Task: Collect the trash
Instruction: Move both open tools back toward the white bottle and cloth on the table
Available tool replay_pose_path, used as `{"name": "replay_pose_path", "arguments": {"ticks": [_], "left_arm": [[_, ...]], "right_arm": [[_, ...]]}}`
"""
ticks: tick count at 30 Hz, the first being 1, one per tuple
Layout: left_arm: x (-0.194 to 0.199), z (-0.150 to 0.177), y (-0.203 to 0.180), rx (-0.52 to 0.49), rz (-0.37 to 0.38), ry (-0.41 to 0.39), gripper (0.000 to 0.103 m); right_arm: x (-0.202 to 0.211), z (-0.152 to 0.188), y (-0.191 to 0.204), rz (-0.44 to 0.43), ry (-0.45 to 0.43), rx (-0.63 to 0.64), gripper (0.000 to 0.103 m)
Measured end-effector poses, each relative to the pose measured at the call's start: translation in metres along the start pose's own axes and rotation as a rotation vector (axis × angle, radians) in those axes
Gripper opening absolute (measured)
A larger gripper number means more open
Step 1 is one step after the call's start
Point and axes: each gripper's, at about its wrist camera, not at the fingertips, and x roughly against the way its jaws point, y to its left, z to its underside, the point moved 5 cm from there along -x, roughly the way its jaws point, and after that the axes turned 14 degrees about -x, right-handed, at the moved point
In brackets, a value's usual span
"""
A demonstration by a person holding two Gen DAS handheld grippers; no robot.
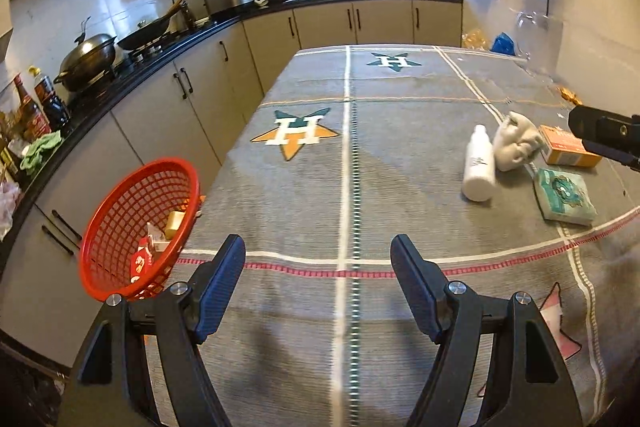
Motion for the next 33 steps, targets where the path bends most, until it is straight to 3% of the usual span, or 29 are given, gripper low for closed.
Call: {"name": "replay_pose_path", "arguments": {"ticks": [8, 13, 18, 24, 27, 31, 33], "left_arm": [[0.0, -0.015, -0.026, -0.064, 0.002, 0.003, 0.074], [-0.001, -0.034, -0.041, -0.088, 0.074, -0.003, 0.074], [-0.018, -0.058, -0.064, -0.119, 0.18, 0.016, 0.074], [-0.049, -0.075, -0.09, -0.141, 0.219, 0.067, 0.074], [-0.06, -0.081, -0.099, -0.154, 0.234, 0.078, 0.073], [-0.076, -0.085, -0.109, -0.176, 0.238, 0.113, 0.052], [-0.081, -0.087, -0.113, -0.185, 0.24, 0.114, 0.05]], "right_arm": [[0.019, -0.015, -0.039, 0.045, -0.054, -0.048, 0.08], [0.03, -0.024, -0.061, 0.046, -0.087, -0.106, 0.08], [0.031, -0.027, -0.079, 0.017, -0.073, -0.19, 0.077], [0.031, -0.027, -0.086, -0.006, -0.059, -0.241, 0.075], [0.022, -0.023, -0.091, -0.018, -0.004, -0.276, 0.074], [0.007, -0.017, -0.098, -0.005, 0.065, -0.304, 0.073], [0.002, -0.015, -0.099, 0.005, 0.08, -0.309, 0.073]]}}
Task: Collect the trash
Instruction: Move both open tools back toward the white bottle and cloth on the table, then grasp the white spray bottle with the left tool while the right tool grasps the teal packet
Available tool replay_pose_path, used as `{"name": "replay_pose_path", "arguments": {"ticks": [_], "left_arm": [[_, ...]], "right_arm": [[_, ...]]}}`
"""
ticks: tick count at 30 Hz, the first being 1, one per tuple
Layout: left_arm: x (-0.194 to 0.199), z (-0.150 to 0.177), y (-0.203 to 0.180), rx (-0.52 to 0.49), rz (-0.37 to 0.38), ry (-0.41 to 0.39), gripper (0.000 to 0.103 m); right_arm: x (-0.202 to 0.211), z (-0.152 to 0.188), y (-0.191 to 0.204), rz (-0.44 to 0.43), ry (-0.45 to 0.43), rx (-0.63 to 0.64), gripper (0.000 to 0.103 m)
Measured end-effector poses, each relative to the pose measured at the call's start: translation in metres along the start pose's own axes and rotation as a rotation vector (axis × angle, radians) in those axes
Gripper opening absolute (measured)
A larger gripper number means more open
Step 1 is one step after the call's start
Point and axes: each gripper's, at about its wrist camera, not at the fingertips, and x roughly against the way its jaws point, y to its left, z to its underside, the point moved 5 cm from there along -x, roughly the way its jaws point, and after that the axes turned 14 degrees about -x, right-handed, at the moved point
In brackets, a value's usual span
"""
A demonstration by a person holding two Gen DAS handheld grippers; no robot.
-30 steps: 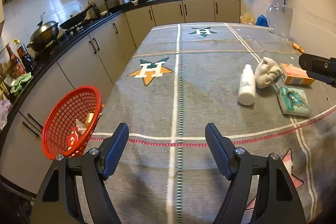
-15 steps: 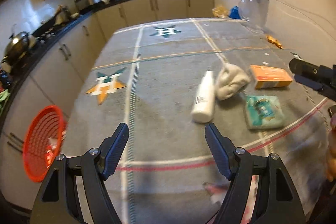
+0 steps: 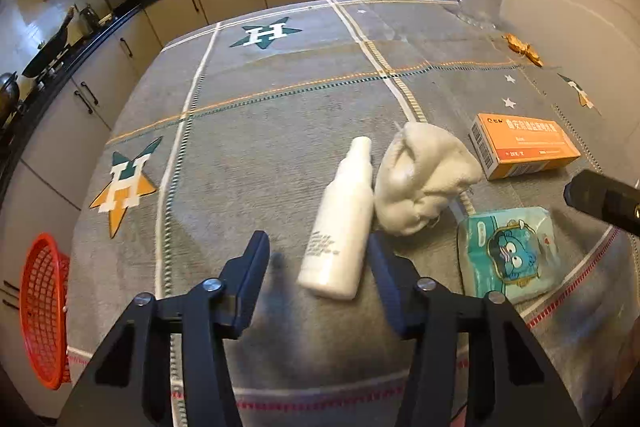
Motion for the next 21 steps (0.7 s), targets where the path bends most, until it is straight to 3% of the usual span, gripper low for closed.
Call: {"name": "replay_pose_path", "arguments": {"ticks": [3, 5, 12, 21], "left_arm": [[-0.005, -0.002, -0.002, -0.005, 0.005, 0.002, 0.046], [-0.007, -0.001, -0.003, -0.006, 0.01, 0.006, 0.037], [-0.005, 0.005, 0.002, -0.001, -0.002, -0.003, 0.034], [0.0, 0.011, 0.015, 0.028, -0.017, -0.013, 0.033]], "right_arm": [[-0.006, 0.001, -0.002, 0.02, 0.011, -0.002, 0.073], [-0.01, 0.001, -0.003, 0.035, 0.015, 0.0, 0.073], [-0.025, 0.009, -0.001, 0.046, 0.082, 0.034, 0.073], [-0.041, 0.048, 0.031, -0.014, 0.228, 0.245, 0.074]]}}
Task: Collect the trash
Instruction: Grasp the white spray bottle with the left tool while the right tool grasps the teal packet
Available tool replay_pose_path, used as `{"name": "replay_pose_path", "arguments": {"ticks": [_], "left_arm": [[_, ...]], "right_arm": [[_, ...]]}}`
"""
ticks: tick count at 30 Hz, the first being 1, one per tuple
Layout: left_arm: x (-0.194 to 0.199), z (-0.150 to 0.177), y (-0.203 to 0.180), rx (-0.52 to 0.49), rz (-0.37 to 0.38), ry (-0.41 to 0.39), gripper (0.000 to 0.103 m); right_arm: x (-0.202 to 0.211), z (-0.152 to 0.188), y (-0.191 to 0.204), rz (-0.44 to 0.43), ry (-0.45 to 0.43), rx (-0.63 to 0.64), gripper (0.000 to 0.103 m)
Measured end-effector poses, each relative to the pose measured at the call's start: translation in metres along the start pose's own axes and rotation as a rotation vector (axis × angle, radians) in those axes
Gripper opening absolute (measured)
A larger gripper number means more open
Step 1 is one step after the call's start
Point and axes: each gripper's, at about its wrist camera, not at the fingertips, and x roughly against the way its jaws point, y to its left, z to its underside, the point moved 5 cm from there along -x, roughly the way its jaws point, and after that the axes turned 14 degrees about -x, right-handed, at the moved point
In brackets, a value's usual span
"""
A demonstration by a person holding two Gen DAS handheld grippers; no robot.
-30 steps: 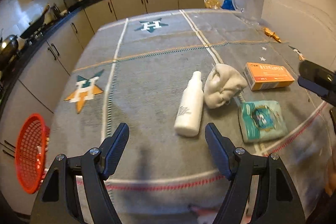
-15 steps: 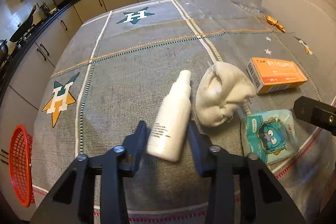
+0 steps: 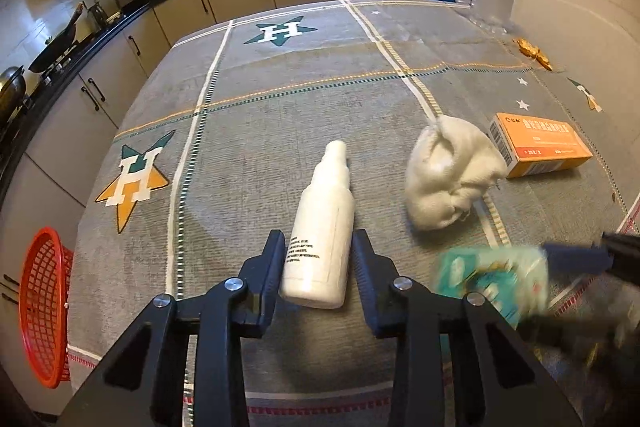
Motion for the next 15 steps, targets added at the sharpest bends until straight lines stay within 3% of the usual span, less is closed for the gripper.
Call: {"name": "replay_pose_path", "arguments": {"ticks": [4, 8, 15], "left_arm": [[0.003, 0.004, 0.006, 0.009, -0.004, -0.005, 0.033], [0.004, 0.007, 0.009, 0.017, -0.004, -0.01, 0.032], [0.009, 0.011, 0.013, 0.027, 0.001, -0.028, 0.032]], "right_arm": [[-0.002, 0.013, 0.02, -0.007, 0.009, 0.125, 0.073], [0.002, 0.014, 0.024, 0.088, -0.074, 0.197, 0.073], [-0.01, 0.018, 0.036, 0.19, -0.105, 0.31, 0.074]]}}
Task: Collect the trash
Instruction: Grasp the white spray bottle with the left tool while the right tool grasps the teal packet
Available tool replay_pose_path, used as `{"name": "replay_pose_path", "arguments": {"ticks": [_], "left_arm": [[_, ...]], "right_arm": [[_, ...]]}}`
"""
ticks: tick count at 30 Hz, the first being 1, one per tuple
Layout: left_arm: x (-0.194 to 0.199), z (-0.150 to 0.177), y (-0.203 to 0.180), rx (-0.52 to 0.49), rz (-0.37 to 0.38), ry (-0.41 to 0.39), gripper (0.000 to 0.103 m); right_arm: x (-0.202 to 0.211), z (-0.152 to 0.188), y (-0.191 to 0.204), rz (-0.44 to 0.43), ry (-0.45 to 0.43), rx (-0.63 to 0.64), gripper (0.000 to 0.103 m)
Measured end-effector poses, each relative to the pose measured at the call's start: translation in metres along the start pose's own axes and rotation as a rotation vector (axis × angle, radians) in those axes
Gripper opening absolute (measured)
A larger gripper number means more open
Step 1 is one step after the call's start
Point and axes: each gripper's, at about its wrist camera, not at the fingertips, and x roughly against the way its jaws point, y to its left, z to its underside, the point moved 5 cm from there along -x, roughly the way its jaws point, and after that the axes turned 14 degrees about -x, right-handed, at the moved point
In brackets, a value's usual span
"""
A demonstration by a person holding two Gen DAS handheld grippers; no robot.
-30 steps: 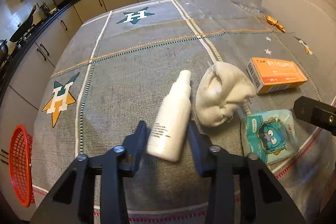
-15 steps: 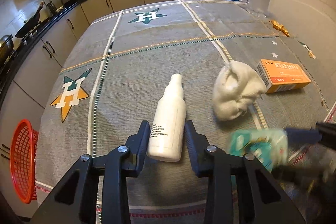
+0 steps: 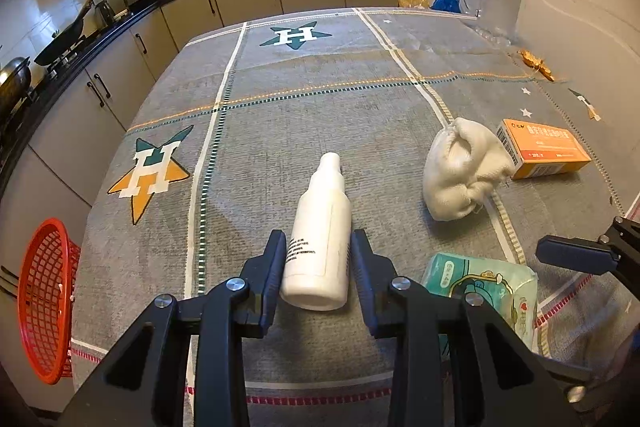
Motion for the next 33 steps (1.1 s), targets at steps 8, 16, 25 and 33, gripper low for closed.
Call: {"name": "replay_pose_path", "arguments": {"ticks": [8, 16, 25, 33], "left_arm": [[0.001, 0.005, 0.008, 0.017, 0.005, -0.008, 0.032], [0.001, 0.006, 0.01, 0.024, -0.006, -0.018, 0.032], [0.004, 0.008, 0.011, 0.019, -0.021, -0.026, 0.03], [0.005, 0.008, 0.013, 0.02, -0.022, -0.029, 0.03]], "right_arm": [[-0.011, 0.005, 0.01, 0.087, 0.003, 0.092, 0.072], [-0.01, 0.005, 0.006, 0.054, 0.0, 0.062, 0.027], [-0.005, 0.004, 0.011, 0.024, -0.009, 0.067, 0.059], [-0.012, 0.009, 0.027, 0.056, -0.012, 0.157, 0.066]]}}
